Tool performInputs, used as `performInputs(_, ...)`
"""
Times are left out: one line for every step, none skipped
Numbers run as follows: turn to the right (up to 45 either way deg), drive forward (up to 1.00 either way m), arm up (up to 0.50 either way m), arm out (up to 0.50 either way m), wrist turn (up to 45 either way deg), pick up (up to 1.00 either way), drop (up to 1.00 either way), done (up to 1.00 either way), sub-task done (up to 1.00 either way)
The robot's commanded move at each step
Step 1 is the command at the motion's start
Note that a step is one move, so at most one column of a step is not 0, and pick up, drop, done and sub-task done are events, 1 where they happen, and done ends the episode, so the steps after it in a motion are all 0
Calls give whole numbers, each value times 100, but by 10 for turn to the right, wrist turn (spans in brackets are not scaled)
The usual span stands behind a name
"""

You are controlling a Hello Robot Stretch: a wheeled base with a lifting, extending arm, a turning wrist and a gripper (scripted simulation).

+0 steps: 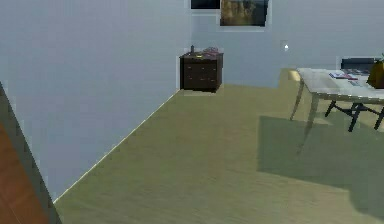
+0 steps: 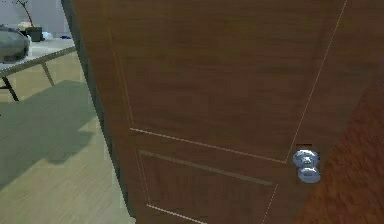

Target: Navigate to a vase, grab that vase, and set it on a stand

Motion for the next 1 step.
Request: performInputs(30, 0, 0, 0, 0, 0, 0, 0, 0)
